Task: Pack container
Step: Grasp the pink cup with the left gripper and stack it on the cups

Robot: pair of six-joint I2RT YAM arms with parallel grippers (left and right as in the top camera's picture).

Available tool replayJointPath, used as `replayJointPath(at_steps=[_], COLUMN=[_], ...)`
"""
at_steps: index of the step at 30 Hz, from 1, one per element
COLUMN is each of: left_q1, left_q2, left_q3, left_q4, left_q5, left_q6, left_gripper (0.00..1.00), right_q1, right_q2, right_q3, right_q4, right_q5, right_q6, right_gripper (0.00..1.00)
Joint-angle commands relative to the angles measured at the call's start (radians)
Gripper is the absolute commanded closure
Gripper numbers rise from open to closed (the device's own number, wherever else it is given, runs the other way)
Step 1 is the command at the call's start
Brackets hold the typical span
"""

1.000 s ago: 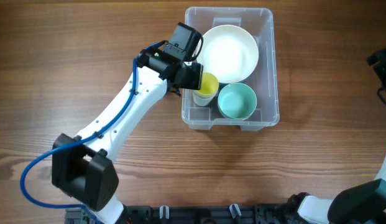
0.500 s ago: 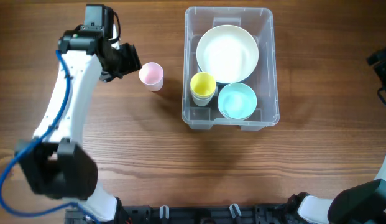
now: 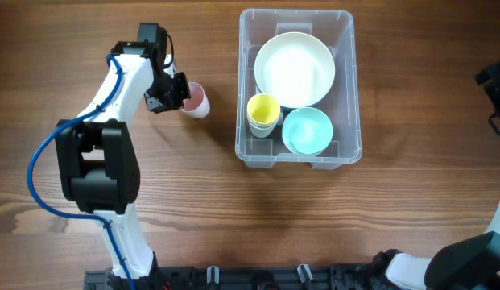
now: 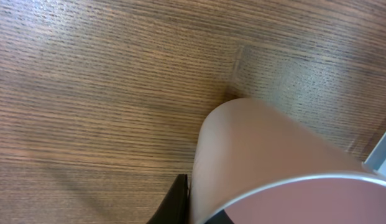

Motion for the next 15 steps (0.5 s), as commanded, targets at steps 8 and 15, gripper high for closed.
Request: replayJointPath(at_steps=[8,15], left_q1=[-0.161,-0.463], left_q2=[-0.349,-0.36], left_q3=[0.107,0.106], left_q4=[-0.095,-0.002], left_q5=[-0.003,-0.198], left_q6=[0.013,0.065], left_gripper=[0.96,0.96], right_q1=[0.003,0.003], right_q2=[0.005,0.005], right_q3=[0.005,0.005], right_q4=[0.002,0.002], right_q5=[-0.005,-0.005], right_q6=[0.006,0.006], right_gripper=[0.01,0.0])
